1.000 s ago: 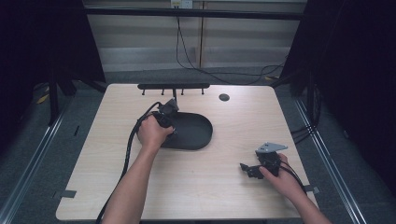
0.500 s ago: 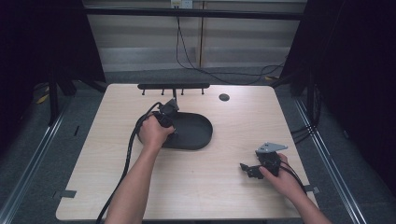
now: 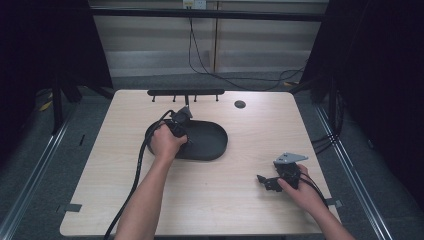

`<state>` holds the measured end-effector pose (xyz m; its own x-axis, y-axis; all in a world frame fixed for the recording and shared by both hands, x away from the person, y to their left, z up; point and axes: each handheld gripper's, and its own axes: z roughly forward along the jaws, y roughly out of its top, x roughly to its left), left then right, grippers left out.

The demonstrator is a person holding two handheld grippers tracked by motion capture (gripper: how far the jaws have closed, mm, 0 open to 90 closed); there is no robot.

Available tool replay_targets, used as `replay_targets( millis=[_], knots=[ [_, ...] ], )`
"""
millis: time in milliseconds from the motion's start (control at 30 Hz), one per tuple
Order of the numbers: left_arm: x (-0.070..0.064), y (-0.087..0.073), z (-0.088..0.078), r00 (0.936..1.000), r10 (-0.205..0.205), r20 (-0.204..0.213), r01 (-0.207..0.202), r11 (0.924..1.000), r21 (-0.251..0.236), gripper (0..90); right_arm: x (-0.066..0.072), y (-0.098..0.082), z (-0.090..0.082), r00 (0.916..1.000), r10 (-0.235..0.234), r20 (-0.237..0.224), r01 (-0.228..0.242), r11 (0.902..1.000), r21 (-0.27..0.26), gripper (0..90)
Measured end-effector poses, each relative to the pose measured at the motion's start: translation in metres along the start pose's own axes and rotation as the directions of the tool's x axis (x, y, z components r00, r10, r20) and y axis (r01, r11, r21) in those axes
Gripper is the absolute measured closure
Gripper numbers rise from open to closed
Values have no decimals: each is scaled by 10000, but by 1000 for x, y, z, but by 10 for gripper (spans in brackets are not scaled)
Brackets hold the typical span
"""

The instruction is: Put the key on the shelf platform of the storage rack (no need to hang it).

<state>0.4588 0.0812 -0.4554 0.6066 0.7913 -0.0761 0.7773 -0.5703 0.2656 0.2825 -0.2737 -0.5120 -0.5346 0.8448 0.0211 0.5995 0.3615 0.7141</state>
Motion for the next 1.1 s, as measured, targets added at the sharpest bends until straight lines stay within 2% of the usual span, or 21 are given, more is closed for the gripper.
replay_targets(
  millis=[500, 933, 967, 1100],
  knots=[
    [1, -2, -4, 10000, -55, -51, 54, 9997, -259, 672, 0, 0, 0, 10000, 0, -1, 0, 10000, 3, 119],
    [-3, -5, -15, 9991, 163, 389, -148, 9992, -375, 577, 0, 0, 0, 10000, -2, 1, 2, 10000, 3, 119],
    [-4, -6, -15, 9991, 26, 426, -8, 9991, -423, 570, 0, 0, 0, 10000, 0, 1, 0, 10000, 3, 119],
    [-4, -7, -19, 9990, 51, 451, -29, 9988, -490, 522, 0, 0, 0, 10000, -2, 1, 2, 10000, 4, 119]
  ],
)
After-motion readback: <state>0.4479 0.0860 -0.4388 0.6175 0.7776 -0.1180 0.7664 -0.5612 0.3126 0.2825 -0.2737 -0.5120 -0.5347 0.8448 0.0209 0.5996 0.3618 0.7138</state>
